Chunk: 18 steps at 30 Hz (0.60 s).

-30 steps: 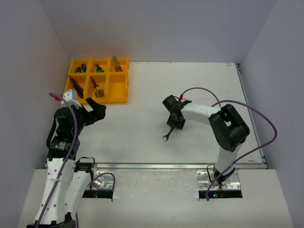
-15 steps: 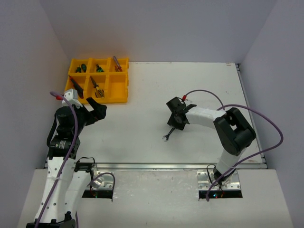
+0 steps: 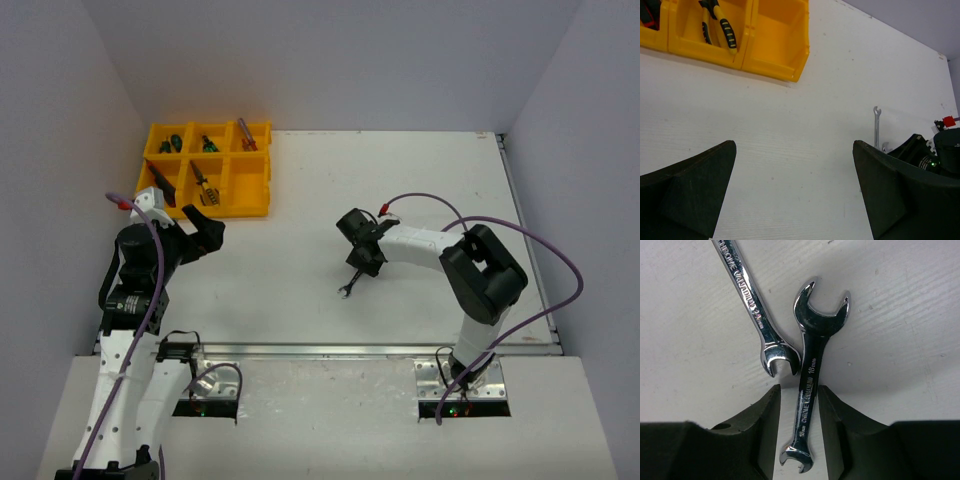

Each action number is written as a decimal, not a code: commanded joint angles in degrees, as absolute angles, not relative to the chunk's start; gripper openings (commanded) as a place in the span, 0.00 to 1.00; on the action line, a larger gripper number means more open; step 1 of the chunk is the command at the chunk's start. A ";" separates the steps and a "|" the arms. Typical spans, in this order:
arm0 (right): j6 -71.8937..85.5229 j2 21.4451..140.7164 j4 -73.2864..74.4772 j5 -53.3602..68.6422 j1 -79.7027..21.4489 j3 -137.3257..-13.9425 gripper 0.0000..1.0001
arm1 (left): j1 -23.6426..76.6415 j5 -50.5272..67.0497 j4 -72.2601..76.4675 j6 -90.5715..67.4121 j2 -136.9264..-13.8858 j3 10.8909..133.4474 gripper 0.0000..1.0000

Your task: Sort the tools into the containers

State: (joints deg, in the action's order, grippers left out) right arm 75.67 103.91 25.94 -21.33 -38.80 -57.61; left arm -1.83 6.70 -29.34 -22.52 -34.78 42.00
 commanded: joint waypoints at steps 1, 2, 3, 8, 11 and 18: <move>81.78 107.27 35.25 -18.94 -40.39 -52.92 0.38 | -1.10 7.16 -26.37 -21.71 -33.93 42.80 1.00; 81.98 107.01 35.34 -18.90 -40.45 -52.78 0.38 | -0.90 7.12 -26.37 -21.71 -33.90 42.80 1.00; 82.18 106.88 35.61 -18.89 -40.53 -52.65 0.38 | -0.70 7.12 -26.37 -21.71 -33.83 42.80 1.00; 83.13 107.91 37.53 -18.89 -41.39 -53.53 0.37 | -0.62 7.03 -26.37 -21.71 -33.32 42.80 1.00; 84.31 109.85 41.60 -19.65 -41.50 -56.27 0.36 | -0.62 6.70 -26.46 -21.84 -32.74 42.80 1.00; 83.82 112.13 39.36 -17.74 -41.48 -56.11 0.36 | 0.96 5.99 -26.62 -21.88 -31.93 42.88 1.00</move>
